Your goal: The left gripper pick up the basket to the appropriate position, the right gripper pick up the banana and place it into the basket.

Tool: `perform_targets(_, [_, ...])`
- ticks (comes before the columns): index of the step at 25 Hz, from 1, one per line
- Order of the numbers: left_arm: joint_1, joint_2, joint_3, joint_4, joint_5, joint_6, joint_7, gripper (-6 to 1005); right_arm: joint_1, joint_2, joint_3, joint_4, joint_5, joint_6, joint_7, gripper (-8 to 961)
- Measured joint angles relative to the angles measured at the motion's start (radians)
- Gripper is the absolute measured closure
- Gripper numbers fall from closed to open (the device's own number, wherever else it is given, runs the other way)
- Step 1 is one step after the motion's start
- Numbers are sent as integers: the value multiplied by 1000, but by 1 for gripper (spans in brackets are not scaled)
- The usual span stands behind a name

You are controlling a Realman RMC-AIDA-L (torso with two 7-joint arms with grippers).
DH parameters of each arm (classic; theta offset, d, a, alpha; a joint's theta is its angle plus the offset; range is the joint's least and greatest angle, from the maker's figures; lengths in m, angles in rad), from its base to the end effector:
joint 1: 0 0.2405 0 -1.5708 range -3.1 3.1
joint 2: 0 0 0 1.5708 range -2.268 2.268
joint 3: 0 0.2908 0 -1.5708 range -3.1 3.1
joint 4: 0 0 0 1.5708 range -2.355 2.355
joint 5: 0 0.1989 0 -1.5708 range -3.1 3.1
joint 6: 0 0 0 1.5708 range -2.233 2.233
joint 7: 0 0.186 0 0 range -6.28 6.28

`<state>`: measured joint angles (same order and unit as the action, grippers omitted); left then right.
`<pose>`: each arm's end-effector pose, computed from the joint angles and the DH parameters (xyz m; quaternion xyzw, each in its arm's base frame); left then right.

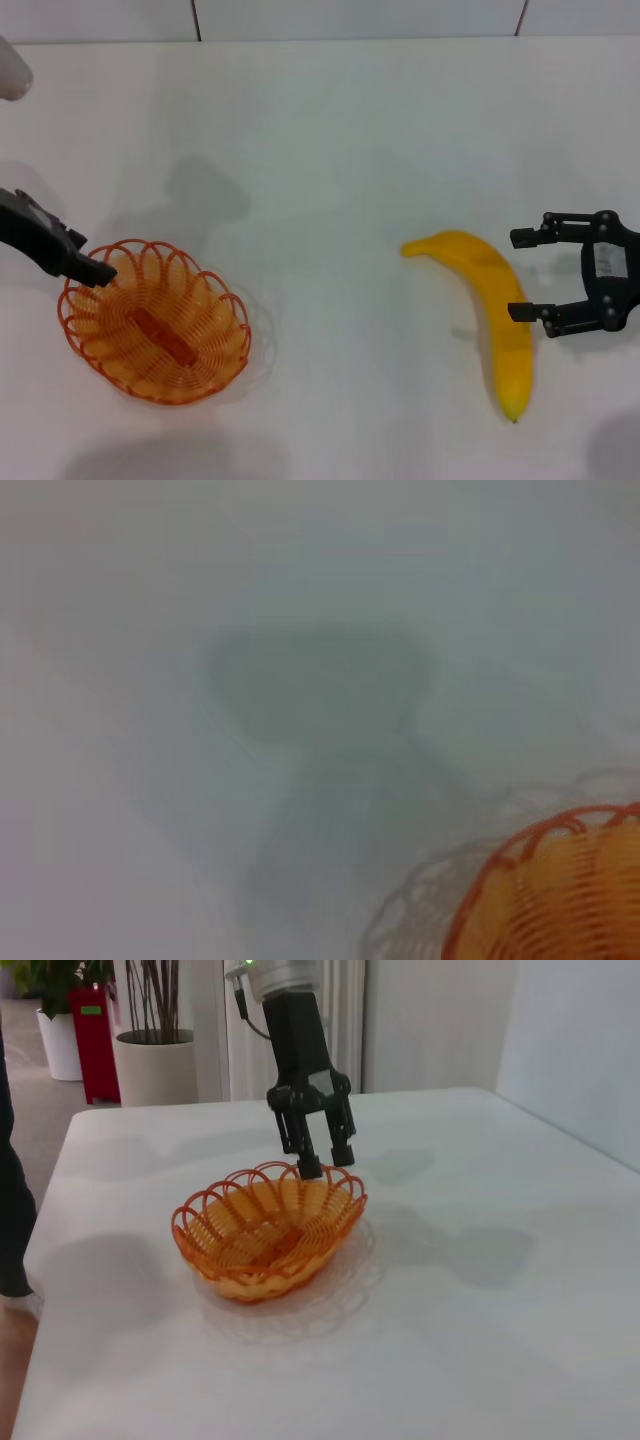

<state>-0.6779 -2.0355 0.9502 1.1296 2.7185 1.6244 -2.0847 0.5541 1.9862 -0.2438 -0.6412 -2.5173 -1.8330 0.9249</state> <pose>-0.2856 0.3898 0.0011 -0.9260 -0.2909 0.1796 0.1602 0.3202 0.3104 -0.0076 -0.9791 0.0632 0.1570 0.1127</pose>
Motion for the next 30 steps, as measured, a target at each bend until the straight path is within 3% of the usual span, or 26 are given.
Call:
perform_targets(13, [-12, -7, 16, -37, 16, -45, -15, 372, 4, 2, 0, 0, 0, 0, 0, 101])
perform_targets(16, [-22, -7, 71, -62, 19, -78, -54, 374, 4, 2, 0, 0, 0, 0, 0, 101])
perform_targets(22, [-35, -7, 79, -70, 19, -93, -82, 641, 4, 2, 0, 0, 0, 0, 0, 102])
perform_targets(25, [-37, -6, 79, -82, 22, -97, -92, 846, 4, 2, 0, 0, 0, 0, 0, 102])
perform_targets(30, [-40, -3, 79, -104, 22, -104, -95, 877, 4, 2, 0, 0, 0, 0, 0, 102])
